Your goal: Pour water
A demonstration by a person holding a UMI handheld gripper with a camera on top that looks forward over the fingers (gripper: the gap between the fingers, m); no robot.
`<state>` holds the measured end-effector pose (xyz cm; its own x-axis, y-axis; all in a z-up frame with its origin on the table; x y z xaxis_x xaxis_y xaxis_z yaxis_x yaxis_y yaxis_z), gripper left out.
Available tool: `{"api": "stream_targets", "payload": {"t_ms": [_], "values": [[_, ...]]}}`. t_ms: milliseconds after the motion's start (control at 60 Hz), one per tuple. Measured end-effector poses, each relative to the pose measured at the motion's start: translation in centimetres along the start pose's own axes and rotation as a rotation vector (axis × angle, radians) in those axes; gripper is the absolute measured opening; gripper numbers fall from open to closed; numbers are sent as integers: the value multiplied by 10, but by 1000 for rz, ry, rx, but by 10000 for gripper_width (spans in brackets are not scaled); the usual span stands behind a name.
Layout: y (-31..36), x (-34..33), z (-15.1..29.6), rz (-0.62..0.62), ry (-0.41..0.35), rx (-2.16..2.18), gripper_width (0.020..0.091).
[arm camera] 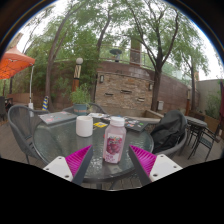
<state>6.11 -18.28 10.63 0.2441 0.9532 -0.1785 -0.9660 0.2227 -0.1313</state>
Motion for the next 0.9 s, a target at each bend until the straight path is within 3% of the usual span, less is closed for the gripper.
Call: {"api": "stream_targets", "payload": {"t_ms": [150,283,317,350,517,683,817,900], "values": [[12,59,-12,-76,8,75,832],[8,93,-9,-152,-44,77,827],[9,100,-10,-159,-44,76,732],[6,106,-15,-188,-29,71,540],[5,112,-18,-234,-92,143,523],[-2,110,-17,-251,-60,107,445],[-12,124,21,-342,-56,-198,444],[-16,137,72,-365,-83,-431,444]]}}
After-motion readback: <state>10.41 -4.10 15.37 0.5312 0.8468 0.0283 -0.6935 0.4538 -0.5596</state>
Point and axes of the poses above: the point between the fingertips, and its own axes, seen from behind it with the camera up: y to the left, z up, x forward, the way the camera looks, the point moved 4 cm from there along -x, backward, against the way the camera looks, and after that the axes turned 5 degrees about -z, right-handed, at the moved point
